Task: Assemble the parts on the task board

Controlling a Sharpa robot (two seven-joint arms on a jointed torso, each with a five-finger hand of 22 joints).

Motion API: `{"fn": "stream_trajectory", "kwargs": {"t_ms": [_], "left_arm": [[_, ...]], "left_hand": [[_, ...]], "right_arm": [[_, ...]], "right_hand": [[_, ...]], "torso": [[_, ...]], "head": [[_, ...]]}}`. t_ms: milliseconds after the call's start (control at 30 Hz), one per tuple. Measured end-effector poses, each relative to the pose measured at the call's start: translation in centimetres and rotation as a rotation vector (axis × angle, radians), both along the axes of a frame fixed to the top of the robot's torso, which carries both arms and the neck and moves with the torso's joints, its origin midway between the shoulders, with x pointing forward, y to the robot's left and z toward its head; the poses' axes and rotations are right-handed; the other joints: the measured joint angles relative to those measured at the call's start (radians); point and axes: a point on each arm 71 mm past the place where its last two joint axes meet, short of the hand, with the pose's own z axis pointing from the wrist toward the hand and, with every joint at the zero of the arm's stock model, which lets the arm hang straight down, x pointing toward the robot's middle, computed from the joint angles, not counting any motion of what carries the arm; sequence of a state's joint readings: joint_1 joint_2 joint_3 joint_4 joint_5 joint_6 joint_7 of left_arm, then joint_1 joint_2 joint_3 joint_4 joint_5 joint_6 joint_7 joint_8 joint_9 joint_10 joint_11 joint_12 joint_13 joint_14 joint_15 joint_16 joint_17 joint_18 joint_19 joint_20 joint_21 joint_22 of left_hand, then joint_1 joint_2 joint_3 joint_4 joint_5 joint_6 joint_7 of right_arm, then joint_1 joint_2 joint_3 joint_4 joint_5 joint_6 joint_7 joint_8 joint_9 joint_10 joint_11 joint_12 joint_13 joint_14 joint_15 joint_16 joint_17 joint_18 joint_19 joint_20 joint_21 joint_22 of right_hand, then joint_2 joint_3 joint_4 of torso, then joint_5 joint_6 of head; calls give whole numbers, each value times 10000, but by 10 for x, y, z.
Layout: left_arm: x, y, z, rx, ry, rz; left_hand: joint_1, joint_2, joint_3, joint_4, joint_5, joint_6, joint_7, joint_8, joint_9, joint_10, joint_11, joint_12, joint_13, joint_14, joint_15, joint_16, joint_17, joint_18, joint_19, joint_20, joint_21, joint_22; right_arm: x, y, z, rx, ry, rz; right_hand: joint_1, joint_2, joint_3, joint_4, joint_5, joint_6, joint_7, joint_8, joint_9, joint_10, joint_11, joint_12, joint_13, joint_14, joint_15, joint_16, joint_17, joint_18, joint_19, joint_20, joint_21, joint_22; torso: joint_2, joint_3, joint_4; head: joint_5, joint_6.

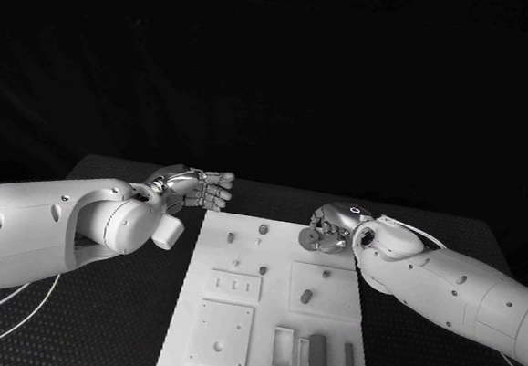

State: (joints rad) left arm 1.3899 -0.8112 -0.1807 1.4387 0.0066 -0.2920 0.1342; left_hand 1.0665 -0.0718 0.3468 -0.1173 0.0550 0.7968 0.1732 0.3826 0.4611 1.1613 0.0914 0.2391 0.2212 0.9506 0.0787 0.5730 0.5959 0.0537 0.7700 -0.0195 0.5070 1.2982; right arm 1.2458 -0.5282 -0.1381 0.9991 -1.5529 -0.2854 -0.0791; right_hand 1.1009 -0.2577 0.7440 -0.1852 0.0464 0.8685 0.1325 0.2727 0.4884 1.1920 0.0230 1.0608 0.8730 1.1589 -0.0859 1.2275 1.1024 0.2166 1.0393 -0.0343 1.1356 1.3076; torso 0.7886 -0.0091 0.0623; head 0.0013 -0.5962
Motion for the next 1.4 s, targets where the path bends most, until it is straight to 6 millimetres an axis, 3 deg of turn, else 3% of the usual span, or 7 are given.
{"fn": "stream_trajectory", "kwargs": {"t_ms": [433,533,733,1033,1333,1400], "left_arm": [[-1,0,0,-7,12,-17],[-1,0,0,-7,12,-20],[-1,0,0,-6,14,-22],[-1,1,0,3,12,-10],[-1,3,0,16,8,29],[-1,3,0,17,8,32]], "left_hand": [[-76,-6,26,-27,0,0,0,0,-1,0,0,-38,0,0,0,0,1,0,0,0,0,0],[-76,-6,27,-27,0,0,0,0,-1,0,0,-38,0,0,0,0,1,-1,0,0,0,1],[-75,-6,27,-27,0,0,0,0,8,0,0,-38,7,0,0,0,0,0,0,0,0,-8],[-75,-5,27,-27,0,0,0,0,7,0,0,-38,8,0,0,0,-1,0,0,0,0,-8],[-75,-5,27,-27,0,0,0,0,7,0,0,-38,7,0,0,0,8,0,0,0,0,-7],[-75,-5,27,-27,0,0,0,0,15,0,0,-38,9,0,0,0,8,0,0,0,0,-7]], "right_arm": [[-3,1,-4,-92,-315,155],[-4,1,-4,-99,-406,171],[-4,2,-5,-63,-559,156],[-6,4,-6,-16,-835,87],[-10,6,-6,9,-1087,38],[-11,7,-5,-5,-1139,40]], "right_hand": [[80,2,41,-177,0,-16,-16,-9,2,0,0,0,-30,0,1,0,-10,-1,-1,2,0,0],[93,15,44,-175,0,119,-107,59,-5,37,-37,69,-43,1,1,43,-22,0,-1,2,38,0],[10,119,150,46,0,426,-267,249,45,179,-178,70,-108,97,-88,60,-47,1,37,40,63,-1],[10,117,321,274,-1,510,-327,323,50,395,-393,69,-200,277,-235,109,-89,5,180,-69,172,-1],[-33,72,406,359,-1,686,-430,326,50,502,-427,69,-243,333,-285,108,-114,9,220,-107,178,-1],[-42,60,416,423,-10,692,-431,548,50,512,-437,69,-256,333,-286,109,-118,10,240,-89,178,-1]], "torso": [[-5,6,-13],[-5,6,-12],[-3,4,-8],[1,-2,-1],[-4,-7,5],[-5,-10,10]], "head": [[-31,-2],[-35,0],[-60,23],[-70,27],[-71,14],[-64,20]]}}
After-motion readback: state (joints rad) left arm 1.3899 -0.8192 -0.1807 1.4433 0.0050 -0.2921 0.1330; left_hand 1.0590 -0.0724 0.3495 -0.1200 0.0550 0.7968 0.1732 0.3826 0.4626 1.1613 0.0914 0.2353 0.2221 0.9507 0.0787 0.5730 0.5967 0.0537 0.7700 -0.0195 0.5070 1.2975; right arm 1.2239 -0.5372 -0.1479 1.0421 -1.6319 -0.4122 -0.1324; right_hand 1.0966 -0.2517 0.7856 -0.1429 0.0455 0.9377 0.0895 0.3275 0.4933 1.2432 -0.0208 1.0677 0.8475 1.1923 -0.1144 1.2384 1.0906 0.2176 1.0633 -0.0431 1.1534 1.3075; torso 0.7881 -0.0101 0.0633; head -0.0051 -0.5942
